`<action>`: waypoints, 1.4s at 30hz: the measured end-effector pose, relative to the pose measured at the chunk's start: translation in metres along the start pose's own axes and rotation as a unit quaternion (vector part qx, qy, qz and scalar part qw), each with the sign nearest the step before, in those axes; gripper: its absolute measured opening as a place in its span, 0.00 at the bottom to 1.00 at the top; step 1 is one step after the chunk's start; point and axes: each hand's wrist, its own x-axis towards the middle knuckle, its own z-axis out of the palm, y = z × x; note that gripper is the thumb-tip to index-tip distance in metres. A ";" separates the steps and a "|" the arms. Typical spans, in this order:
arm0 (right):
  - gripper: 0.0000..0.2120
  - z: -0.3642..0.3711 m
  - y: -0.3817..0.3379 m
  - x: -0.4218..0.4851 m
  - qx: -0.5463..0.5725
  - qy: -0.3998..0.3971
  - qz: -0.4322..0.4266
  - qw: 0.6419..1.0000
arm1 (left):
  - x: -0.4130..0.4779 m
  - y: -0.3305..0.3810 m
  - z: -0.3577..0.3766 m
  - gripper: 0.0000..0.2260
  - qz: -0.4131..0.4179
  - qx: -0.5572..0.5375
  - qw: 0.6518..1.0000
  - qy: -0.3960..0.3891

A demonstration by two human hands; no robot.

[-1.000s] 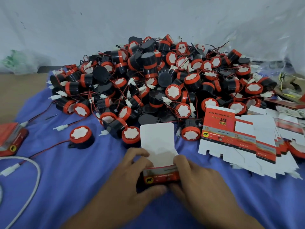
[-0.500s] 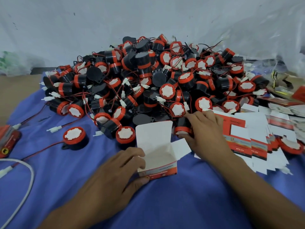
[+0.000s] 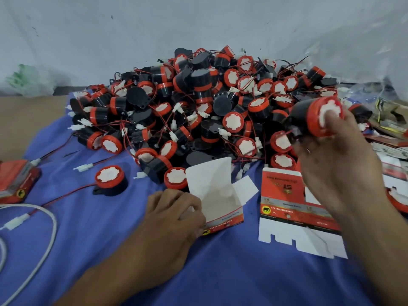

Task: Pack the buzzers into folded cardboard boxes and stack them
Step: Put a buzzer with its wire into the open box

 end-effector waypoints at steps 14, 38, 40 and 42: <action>0.23 0.014 0.047 -0.039 -0.201 -0.211 0.116 0.950 | 0.002 -0.003 0.005 0.06 -0.007 -0.040 0.999 0.023; 0.23 0.016 0.060 -0.040 -0.717 -0.310 -0.040 0.622 | 0.011 -0.006 0.006 0.15 -0.181 -0.213 0.955 0.096; 0.21 0.016 0.058 -0.039 -0.707 -0.311 -0.034 0.634 | 0.020 -0.002 0.004 0.19 -0.152 -0.230 0.953 0.129; 0.15 0.020 0.056 -0.037 -0.689 -0.303 0.009 0.658 | 0.027 0.000 0.001 0.13 -0.143 -0.278 0.936 0.162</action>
